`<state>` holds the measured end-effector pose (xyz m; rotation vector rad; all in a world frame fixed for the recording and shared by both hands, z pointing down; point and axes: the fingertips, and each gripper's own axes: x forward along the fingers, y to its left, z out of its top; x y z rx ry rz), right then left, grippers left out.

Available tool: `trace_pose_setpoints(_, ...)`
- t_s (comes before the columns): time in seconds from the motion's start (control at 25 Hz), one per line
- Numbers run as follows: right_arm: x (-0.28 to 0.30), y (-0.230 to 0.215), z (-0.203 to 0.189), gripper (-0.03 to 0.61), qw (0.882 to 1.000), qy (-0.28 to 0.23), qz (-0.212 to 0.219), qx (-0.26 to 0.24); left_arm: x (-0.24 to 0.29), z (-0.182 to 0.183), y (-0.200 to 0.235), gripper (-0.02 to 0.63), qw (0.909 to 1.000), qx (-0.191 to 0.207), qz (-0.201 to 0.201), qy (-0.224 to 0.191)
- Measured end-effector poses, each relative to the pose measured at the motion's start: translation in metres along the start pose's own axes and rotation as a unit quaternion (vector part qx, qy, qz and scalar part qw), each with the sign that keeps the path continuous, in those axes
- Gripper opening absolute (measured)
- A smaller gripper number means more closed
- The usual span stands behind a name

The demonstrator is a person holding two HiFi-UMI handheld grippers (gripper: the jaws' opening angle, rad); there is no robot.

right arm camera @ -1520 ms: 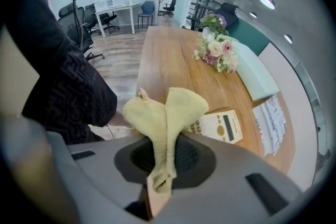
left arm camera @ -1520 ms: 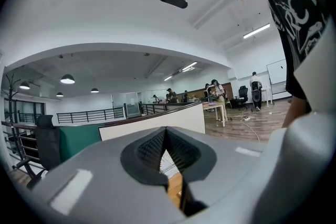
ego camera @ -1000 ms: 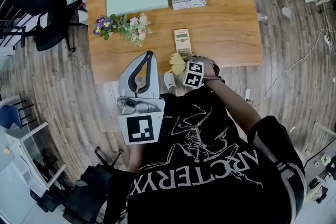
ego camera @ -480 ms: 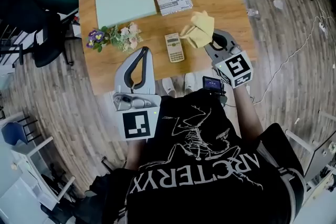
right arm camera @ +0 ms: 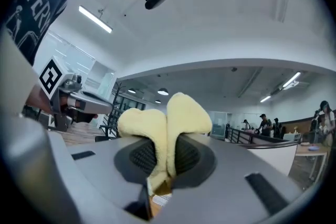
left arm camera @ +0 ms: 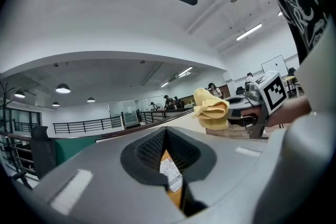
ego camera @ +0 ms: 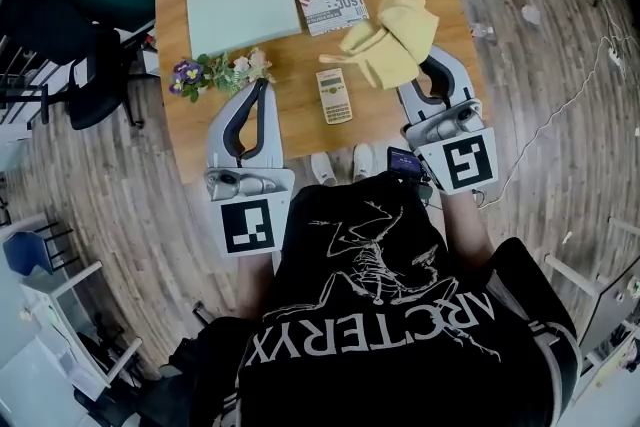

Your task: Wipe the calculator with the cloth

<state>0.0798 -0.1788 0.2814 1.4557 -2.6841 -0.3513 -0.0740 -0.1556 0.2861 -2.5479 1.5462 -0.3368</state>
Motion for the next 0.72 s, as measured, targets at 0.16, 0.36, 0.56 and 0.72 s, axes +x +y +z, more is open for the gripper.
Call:
trace_pose_setpoints(0.16,-0.004,-0.003,0.011,0.052,1.0,-0.017,-0.005,0.007,-0.004,0.0,0.014,0.009,0.9998,-0.002,0.02,-0.003)
trace_pose_setpoints(0.36,-0.005,-0.003,0.023,0.052,0.999,-0.037,-0.002,0.002,-0.006,0.005,0.025,0.009,0.9991,-0.006,0.037,-0.018)
trace_pose_setpoints(0.56,-0.008,-0.001,0.027,0.052,0.999,-0.047,0.014,0.001,-0.007,0.008,0.02,0.009,0.999,-0.012,0.035,-0.025)
trace_pose_setpoints(0.72,-0.009,-0.002,0.029,0.052,0.998,-0.052,0.018,-0.001,-0.006,0.006,0.013,0.009,0.9992,-0.014,0.032,-0.019)
